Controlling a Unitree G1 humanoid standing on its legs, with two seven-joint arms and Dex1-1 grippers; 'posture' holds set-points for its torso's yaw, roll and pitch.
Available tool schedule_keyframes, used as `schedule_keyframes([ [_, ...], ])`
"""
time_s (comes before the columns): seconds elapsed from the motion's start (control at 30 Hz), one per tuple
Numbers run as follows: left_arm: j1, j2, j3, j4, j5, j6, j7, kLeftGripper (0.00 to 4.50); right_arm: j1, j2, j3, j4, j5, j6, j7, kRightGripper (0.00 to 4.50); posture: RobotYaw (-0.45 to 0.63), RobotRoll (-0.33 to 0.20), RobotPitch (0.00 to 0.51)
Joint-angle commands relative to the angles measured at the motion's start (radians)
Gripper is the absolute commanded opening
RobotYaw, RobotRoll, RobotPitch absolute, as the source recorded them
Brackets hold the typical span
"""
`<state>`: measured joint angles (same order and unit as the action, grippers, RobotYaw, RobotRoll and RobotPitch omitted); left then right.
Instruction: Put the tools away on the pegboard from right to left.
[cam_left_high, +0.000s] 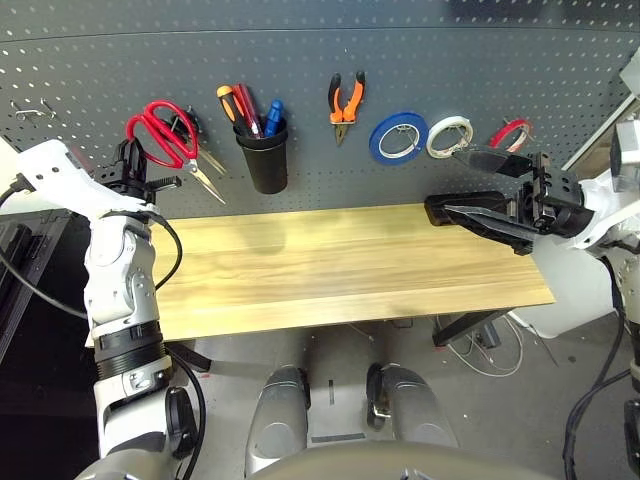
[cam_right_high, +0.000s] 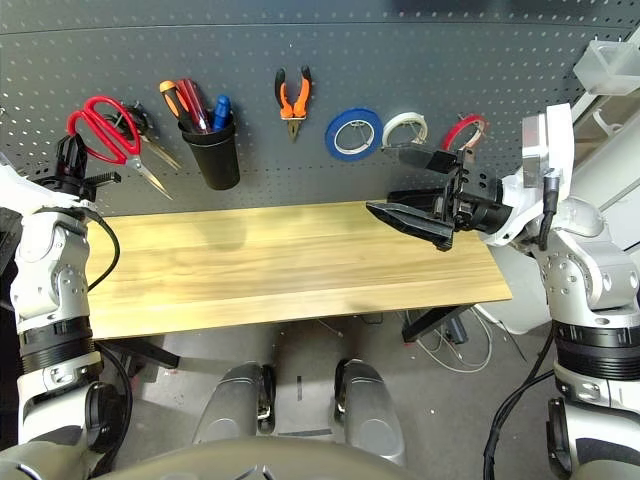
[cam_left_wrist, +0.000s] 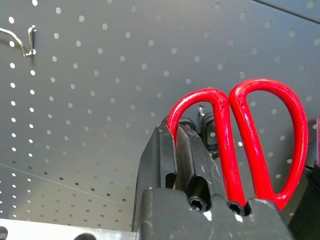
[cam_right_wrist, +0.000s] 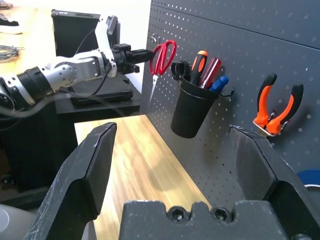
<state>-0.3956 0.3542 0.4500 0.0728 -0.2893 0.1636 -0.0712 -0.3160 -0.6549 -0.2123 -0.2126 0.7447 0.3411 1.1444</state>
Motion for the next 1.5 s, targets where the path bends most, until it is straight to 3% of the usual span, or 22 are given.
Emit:
schedule_keyframes([
  [0.03,-0.001,-0.008,0.007,0.019,0.0,-0.026,0.018,0.02,0.01,-0.01,-0.012,-0.024,0.011,0.009,-0.009,4.5,-0.07,0.0,0.053],
  [0.93,0.09,-0.046,0.035,-0.134,-0.085,-0.006,0.041,0.02,-0.028,-0.001,0.025,0.027,-0.013,-0.002,0.014,4.5,-0.02,0.0,0.054],
  [1.5,0.047,-0.018,0.019,0.028,-0.037,-0.036,0.041,0.02,-0.023,0.003,-0.008,0.018,-0.008,-0.027,-0.004,4.5,-0.06,0.0,0.048],
])
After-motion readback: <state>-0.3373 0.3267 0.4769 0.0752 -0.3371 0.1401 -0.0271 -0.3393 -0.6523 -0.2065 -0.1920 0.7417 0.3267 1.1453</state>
